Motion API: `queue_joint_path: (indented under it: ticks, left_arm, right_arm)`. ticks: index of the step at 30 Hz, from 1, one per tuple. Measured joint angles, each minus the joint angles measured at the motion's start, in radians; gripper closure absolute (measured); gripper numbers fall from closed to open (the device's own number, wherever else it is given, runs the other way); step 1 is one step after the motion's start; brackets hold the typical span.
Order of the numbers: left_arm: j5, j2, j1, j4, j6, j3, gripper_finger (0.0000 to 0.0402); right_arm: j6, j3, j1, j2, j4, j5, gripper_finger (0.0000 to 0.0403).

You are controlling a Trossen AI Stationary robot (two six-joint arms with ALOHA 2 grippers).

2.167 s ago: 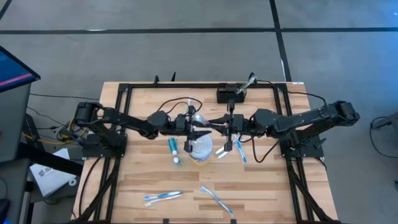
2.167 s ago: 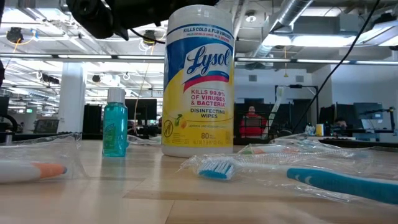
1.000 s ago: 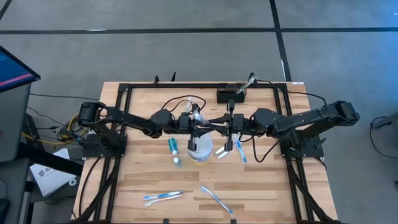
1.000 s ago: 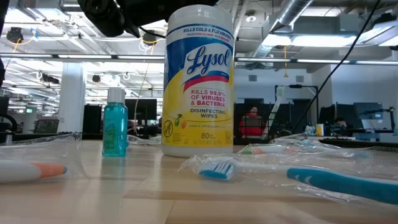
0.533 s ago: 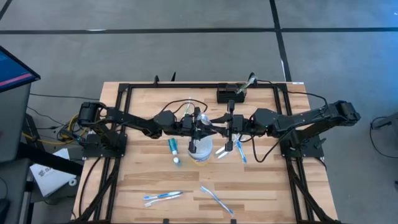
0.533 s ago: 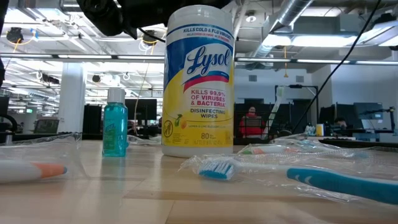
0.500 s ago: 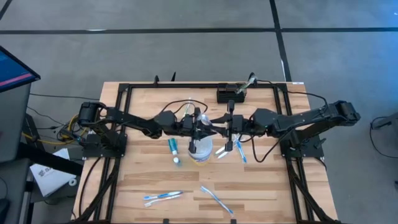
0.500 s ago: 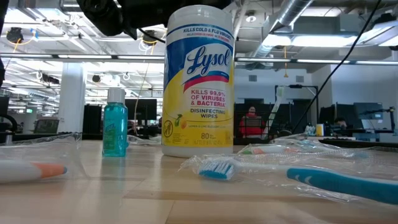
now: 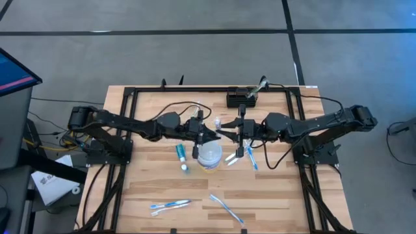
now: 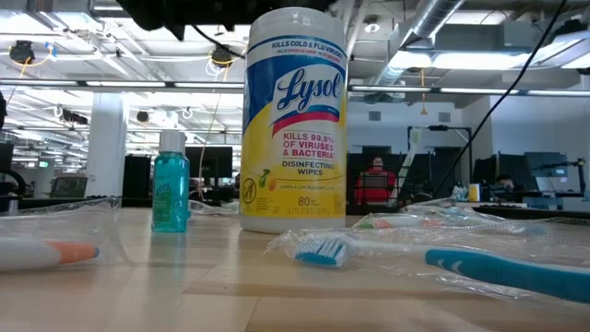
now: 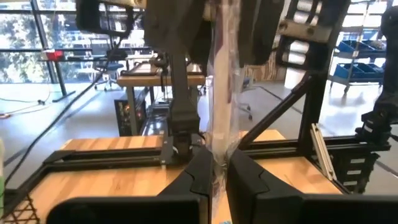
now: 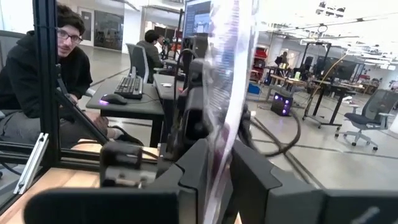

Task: Pick & Place toothbrushing station
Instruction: Put the right purple toothbrush into the black mesh organizer

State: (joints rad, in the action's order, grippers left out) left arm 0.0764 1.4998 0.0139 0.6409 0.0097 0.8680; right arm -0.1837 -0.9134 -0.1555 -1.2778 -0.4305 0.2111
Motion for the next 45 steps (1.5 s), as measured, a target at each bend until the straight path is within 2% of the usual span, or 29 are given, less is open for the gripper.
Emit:
queue_joint_path:
  ticks: [6, 11, 17, 21, 28, 32, 38, 45]
  left_arm:
    - [-0.027, -0.074, 0.000, -0.158, 0.001, 0.000, 0.0391]
    - [-0.025, -0.076, -0.002, -0.164, 0.005, 0.001, 0.0391]
    - [-0.027, -0.076, -0.003, -0.171, 0.005, 0.001, 0.0391]
    - [-0.031, -0.076, -0.003, -0.177, 0.003, 0.001, 0.0392]
    - [-0.043, -0.074, 0.001, -0.186, -0.007, 0.000, 0.0392]
    - [-0.042, -0.074, 0.002, -0.185, -0.006, 0.000, 0.0392]
    - [-0.071, -0.074, 0.002, -0.198, -0.001, 0.000, 0.0392]
    - [-0.073, -0.074, 0.000, -0.197, 0.008, 0.000, 0.0392]
  right_arm:
    - [-0.002, -0.001, 0.000, 0.000, -0.017, -0.002, 0.0346]
    - [-0.001, -0.019, 0.001, -0.001, -0.012, -0.059, 0.0346]
    - [-0.003, -0.042, 0.004, -0.002, 0.013, -0.073, 0.0342]
    - [-0.008, -0.049, 0.009, -0.002, 0.020, -0.084, 0.0320]
    - [-0.008, -0.050, 0.007, -0.001, 0.006, -0.094, 0.0249]
    - [-0.011, -0.050, 0.013, -0.001, 0.007, -0.030, 0.0222]
    - [-0.011, -0.050, 0.032, 0.015, 0.015, -0.002, 0.0207]
    - [-0.011, -0.050, 0.032, 0.059, 0.031, 0.000, 0.0215]
